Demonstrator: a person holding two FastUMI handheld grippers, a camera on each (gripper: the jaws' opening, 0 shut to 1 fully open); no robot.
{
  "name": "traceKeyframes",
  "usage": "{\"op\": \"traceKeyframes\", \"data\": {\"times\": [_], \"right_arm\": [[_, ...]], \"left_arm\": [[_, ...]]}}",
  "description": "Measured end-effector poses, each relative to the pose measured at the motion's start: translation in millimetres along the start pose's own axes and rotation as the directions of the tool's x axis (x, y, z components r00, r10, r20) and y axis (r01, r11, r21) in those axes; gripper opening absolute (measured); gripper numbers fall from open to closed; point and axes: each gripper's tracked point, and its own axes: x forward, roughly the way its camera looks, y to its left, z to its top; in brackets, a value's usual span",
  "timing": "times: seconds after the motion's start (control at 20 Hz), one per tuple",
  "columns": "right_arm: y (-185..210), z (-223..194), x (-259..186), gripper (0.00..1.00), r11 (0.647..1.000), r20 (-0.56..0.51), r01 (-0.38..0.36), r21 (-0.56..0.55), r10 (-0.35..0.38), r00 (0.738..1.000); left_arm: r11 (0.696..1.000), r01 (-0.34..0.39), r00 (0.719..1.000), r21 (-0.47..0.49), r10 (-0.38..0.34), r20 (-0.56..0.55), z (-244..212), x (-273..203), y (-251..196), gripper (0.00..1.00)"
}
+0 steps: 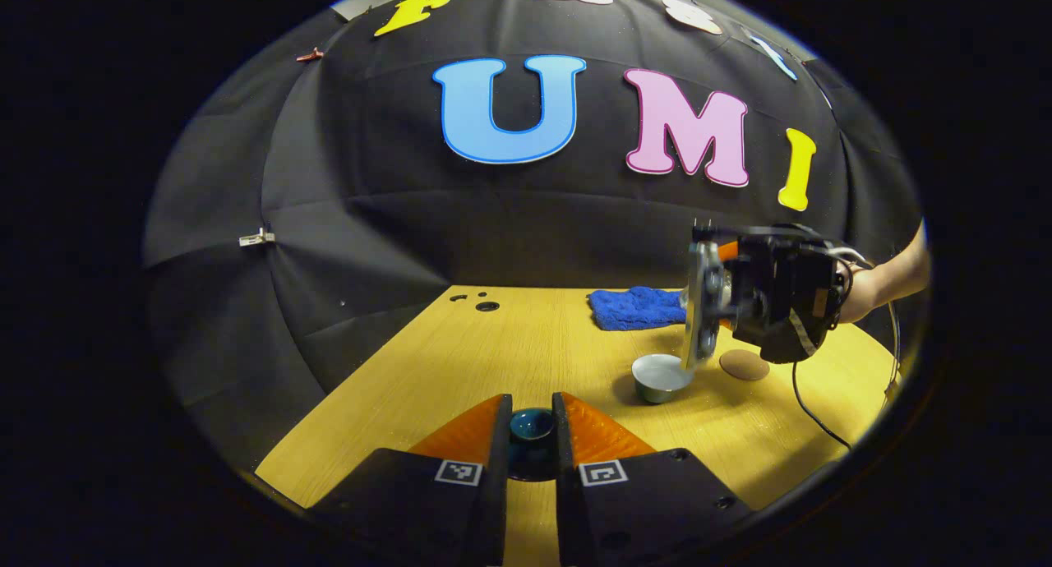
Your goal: Open the teacup lid with one hand, grasp the water bottle and pour water into the teacup with the other hand; after pouring, place the water bottle on the coaster and then close the teacup lid.
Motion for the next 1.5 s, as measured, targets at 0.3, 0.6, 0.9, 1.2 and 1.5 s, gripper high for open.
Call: {"op": "traceKeyframes", "data": {"times": [0.3, 0.6, 0.9, 1.2, 1.5], "right_arm": [[-54, -47, -22, 0.73, 0.801, -0.108, 0.024, 0.599, 0.051, 0.993], [-46, -69, -14, 0.74, 0.376, -0.027, -0.028, 0.926, 0.139, 0.99], [-12, -68, -1, 0.74, 0.052, 0.107, -0.113, 0.992, 0.103, 0.989], [25, -75, 8, 0.75, 0.047, 0.091, -0.098, 0.994, 0.139, 0.986], [40, -75, 4, 0.8, 0.05, 0.108, -0.117, 0.992, 0.158, 0.982]], "left_arm": [[1.0, 0.0, 0.999, -0.012, 0.0, 0.037, 25, -5, -19, 0.28], [0.998, 0.049, 0.997, -0.03, -0.048, 0.059, 35, 5, -58, 0.28], [0.994, 0.087, 0.995, -0.07, -0.084, 0.05, 19, 23, -92, 0.28], [0.996, 0.069, 0.996, -0.065, -0.065, 0.059, 19, 40, -101, 0.25], [0.997, 0.063, 0.996, -0.054, -0.059, 0.071, 24, 48, -105, 0.29]]}}
